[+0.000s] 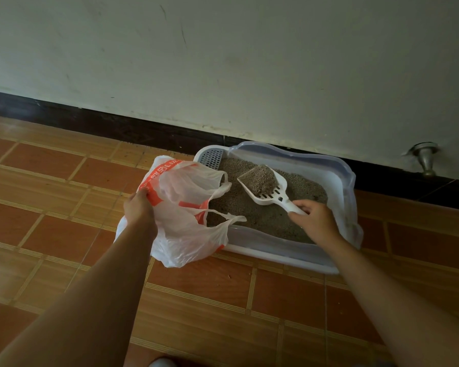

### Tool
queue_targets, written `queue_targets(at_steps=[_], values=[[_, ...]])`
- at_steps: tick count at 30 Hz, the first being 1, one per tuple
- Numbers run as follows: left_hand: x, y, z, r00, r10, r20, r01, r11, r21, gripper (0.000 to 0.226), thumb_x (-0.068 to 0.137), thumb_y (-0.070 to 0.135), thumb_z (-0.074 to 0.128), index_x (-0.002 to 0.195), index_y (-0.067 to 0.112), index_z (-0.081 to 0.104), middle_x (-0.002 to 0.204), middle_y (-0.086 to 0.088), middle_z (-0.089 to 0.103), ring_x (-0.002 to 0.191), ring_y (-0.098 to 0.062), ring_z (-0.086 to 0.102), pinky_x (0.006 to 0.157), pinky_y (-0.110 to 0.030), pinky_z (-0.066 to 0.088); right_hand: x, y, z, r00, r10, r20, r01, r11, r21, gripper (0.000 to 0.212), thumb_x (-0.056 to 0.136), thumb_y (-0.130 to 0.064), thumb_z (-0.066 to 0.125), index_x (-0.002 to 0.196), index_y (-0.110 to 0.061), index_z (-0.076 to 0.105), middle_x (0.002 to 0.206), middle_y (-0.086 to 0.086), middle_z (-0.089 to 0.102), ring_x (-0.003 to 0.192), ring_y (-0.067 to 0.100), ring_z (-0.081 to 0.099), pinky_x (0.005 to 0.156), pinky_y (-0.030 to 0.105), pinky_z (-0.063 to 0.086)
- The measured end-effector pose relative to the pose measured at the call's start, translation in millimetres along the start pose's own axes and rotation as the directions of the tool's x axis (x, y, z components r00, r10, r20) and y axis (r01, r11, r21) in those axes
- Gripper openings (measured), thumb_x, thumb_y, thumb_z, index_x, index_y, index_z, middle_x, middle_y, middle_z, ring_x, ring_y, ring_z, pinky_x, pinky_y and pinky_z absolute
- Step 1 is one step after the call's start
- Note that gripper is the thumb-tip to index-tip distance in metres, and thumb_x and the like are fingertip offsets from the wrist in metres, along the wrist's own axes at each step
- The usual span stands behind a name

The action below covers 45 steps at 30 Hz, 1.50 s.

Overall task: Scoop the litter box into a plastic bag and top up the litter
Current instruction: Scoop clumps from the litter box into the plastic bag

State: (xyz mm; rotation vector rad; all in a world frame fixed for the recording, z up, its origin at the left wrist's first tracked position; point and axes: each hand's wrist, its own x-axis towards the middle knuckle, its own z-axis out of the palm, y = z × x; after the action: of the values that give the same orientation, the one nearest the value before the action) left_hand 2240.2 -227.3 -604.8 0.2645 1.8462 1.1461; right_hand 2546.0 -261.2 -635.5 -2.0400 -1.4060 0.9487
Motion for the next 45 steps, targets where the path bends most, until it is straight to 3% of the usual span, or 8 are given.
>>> queue_targets(at_steps=[3,6,16,20,25,34,40,45], values=[[-1,0,0,1.000,0.003,-0.003,-0.003,1.000,0.012,0.037,0.097,0.030,0.046,0.127,0.009,0.054,0.117,-0.008,0.059,0.097,-0.020,0.052,0.089,-0.035,0.045,0,-5,2,1.000,-0.011,-0.019,0.012,0.999,0.036,0.024,0.083,-0.012,0.063,0.106,-0.014,0.068,0.085,0.008,0.067,0.087,0.035,0.063,0.068,0.038,0.048],[-2,0,0,1.000,0.002,-0.002,-0.002,1.000,0.022,0.037,0.097,0.029,0.046,0.127,0.008,0.054,0.120,-0.009,0.059,0.097,-0.020,0.052,0.089,-0.035,0.045,-1,-8,3,0.999,-0.037,-0.017,0.038,0.999,0.037,0.024,0.083,-0.012,0.063,0.107,-0.015,0.067,0.080,0.000,0.063,0.088,0.034,0.063,0.076,0.046,0.052],[-6,1,3,1.000,0.000,0.003,0.000,1.000,0.020,0.033,0.098,0.027,0.045,0.122,0.008,0.056,0.107,-0.007,0.058,0.097,-0.021,0.054,0.085,-0.033,0.045,2,-9,4,0.999,-0.025,-0.042,0.027,0.998,0.060,0.027,0.085,-0.013,0.062,0.111,-0.013,0.066,0.076,-0.006,0.061,0.075,0.025,0.061,0.066,0.034,0.047],[-7,1,3,1.000,0.009,0.008,-0.009,0.999,0.031,0.032,0.098,0.026,0.045,0.122,0.007,0.056,0.110,-0.009,0.060,0.093,-0.019,0.053,0.086,-0.033,0.045,0,-10,3,0.999,-0.026,-0.026,0.028,0.998,0.061,0.026,0.084,-0.013,0.063,0.110,-0.016,0.066,0.075,-0.010,0.058,0.086,0.032,0.064,0.077,0.046,0.052],[-8,0,3,1.000,0.007,0.014,-0.007,1.000,0.017,0.031,0.099,0.026,0.044,0.120,0.006,0.056,0.094,-0.004,0.058,0.092,-0.019,0.053,0.083,-0.031,0.044,1,-11,3,1.000,-0.017,-0.018,0.018,0.998,0.062,0.027,0.084,-0.014,0.063,0.111,-0.016,0.066,0.075,-0.012,0.058,0.088,0.031,0.064,0.078,0.046,0.053],[-6,1,1,1.000,0.001,0.018,-0.001,1.000,0.017,0.033,0.099,0.027,0.044,0.122,0.008,0.055,0.105,-0.006,0.057,0.095,-0.020,0.053,0.087,-0.034,0.045,-1,-15,2,1.000,-0.005,-0.020,0.006,0.998,0.056,0.025,0.084,-0.013,0.063,0.109,-0.016,0.066,0.080,-0.001,0.063,0.087,0.035,0.065,0.077,0.047,0.053],[-5,0,-1,1.000,0.020,0.016,-0.021,1.000,0.013,0.032,0.099,0.027,0.044,0.121,0.007,0.056,0.096,-0.004,0.059,0.093,-0.019,0.053,0.083,-0.031,0.044,-4,-19,2,1.000,-0.013,-0.015,0.014,0.999,0.042,0.024,0.084,-0.014,0.063,0.108,-0.016,0.067,0.083,0.004,0.067,0.086,0.036,0.064,0.076,0.048,0.053],[0,0,-4,1.000,0.021,-0.007,-0.021,0.999,0.030,0.034,0.098,0.025,0.044,0.123,0.007,0.056,0.122,-0.012,0.060,0.114,-0.027,0.055,0.093,-0.035,0.045,-7,-22,1,1.000,-0.026,0.005,0.025,0.999,0.034,0.026,0.085,-0.012,0.063,0.110,-0.016,0.066,0.073,-0.009,0.059,0.087,0.033,0.064,0.068,0.035,0.049]])
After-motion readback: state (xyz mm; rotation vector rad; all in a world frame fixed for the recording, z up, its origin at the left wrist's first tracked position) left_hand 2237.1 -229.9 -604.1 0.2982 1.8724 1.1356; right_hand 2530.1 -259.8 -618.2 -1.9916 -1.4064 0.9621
